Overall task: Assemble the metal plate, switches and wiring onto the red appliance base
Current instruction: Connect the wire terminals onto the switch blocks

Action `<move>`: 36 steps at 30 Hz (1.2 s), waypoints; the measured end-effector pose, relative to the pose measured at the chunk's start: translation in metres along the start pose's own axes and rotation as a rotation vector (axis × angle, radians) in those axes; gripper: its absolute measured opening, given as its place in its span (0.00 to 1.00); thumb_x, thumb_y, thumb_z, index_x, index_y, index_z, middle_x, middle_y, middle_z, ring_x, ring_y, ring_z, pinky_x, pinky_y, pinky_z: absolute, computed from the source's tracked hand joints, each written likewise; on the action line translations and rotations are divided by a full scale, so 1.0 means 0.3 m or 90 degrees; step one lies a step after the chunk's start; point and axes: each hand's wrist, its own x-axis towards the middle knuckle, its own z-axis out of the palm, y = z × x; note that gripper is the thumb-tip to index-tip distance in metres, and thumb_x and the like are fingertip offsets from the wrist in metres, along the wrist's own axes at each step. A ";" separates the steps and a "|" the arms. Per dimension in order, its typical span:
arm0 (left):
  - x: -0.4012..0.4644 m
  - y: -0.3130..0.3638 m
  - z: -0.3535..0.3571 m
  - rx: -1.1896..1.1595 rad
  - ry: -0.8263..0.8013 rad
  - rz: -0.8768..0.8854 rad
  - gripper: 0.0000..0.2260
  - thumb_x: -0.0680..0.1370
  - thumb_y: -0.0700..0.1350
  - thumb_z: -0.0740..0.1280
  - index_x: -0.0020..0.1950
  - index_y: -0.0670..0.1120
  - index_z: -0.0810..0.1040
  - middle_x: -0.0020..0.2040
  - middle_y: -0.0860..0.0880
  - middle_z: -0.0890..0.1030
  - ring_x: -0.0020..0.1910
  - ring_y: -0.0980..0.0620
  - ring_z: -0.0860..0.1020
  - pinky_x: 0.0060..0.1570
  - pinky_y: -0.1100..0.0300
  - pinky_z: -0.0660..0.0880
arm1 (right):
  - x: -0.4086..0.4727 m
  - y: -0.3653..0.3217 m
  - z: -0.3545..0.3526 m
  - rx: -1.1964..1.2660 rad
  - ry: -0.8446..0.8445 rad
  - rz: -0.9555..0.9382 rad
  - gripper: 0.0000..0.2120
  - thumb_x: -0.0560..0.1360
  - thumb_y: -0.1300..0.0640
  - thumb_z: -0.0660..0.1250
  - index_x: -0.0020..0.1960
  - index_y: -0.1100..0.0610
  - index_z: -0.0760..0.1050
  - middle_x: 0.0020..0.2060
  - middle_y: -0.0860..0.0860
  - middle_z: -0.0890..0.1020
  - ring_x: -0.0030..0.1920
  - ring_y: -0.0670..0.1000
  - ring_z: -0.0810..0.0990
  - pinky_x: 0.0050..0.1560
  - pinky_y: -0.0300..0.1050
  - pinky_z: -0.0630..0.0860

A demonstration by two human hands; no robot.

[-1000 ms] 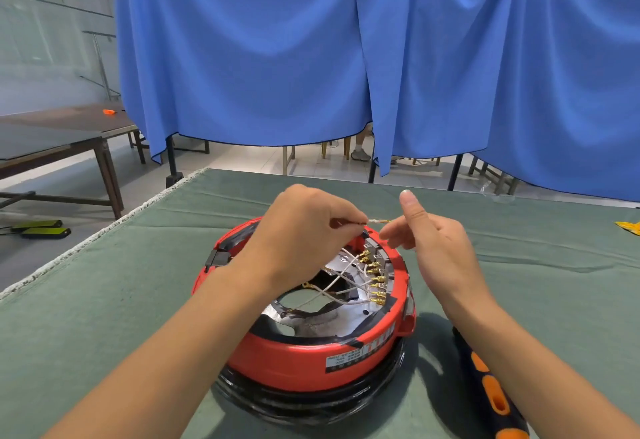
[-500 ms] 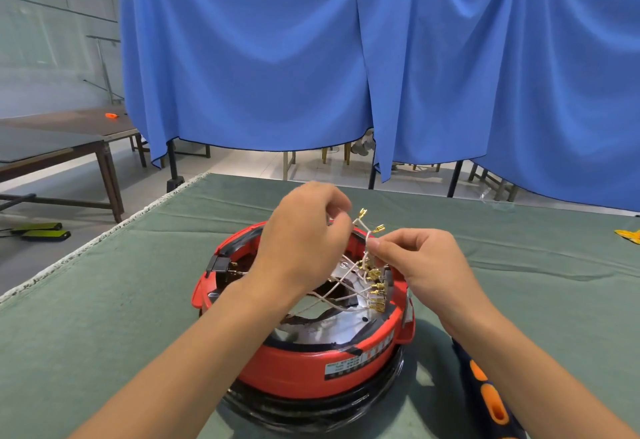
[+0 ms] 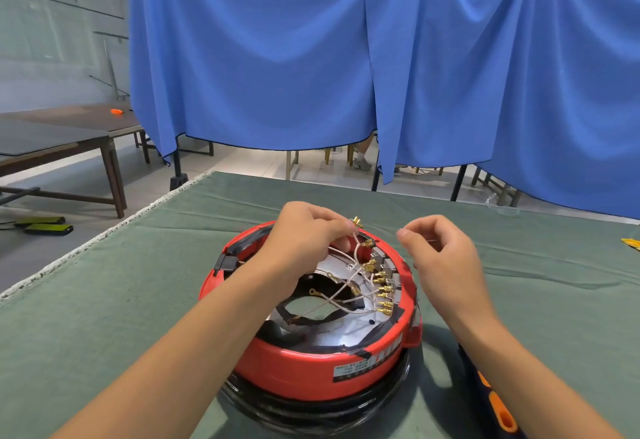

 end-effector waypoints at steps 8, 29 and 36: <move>0.008 -0.041 0.031 0.150 -0.090 -0.051 0.07 0.76 0.44 0.69 0.39 0.44 0.84 0.24 0.53 0.70 0.16 0.59 0.63 0.17 0.69 0.57 | 0.001 0.088 0.013 -0.013 -0.166 0.128 0.04 0.74 0.56 0.69 0.46 0.50 0.82 0.41 0.47 0.86 0.45 0.50 0.84 0.53 0.52 0.79; 0.147 -0.009 0.026 0.111 -0.278 -0.096 0.08 0.75 0.42 0.66 0.42 0.43 0.85 0.31 0.50 0.74 0.24 0.56 0.64 0.22 0.65 0.59 | 0.015 0.077 0.012 0.037 -0.175 0.105 0.06 0.74 0.56 0.69 0.44 0.50 0.85 0.38 0.47 0.86 0.44 0.49 0.84 0.50 0.52 0.79; 0.133 0.004 0.050 -0.122 -0.107 0.053 0.10 0.75 0.40 0.66 0.36 0.44 0.84 0.27 0.49 0.69 0.21 0.56 0.60 0.20 0.67 0.57 | 0.010 0.085 0.002 -0.052 -0.017 0.057 0.06 0.75 0.48 0.66 0.43 0.49 0.79 0.42 0.44 0.81 0.45 0.44 0.79 0.49 0.44 0.75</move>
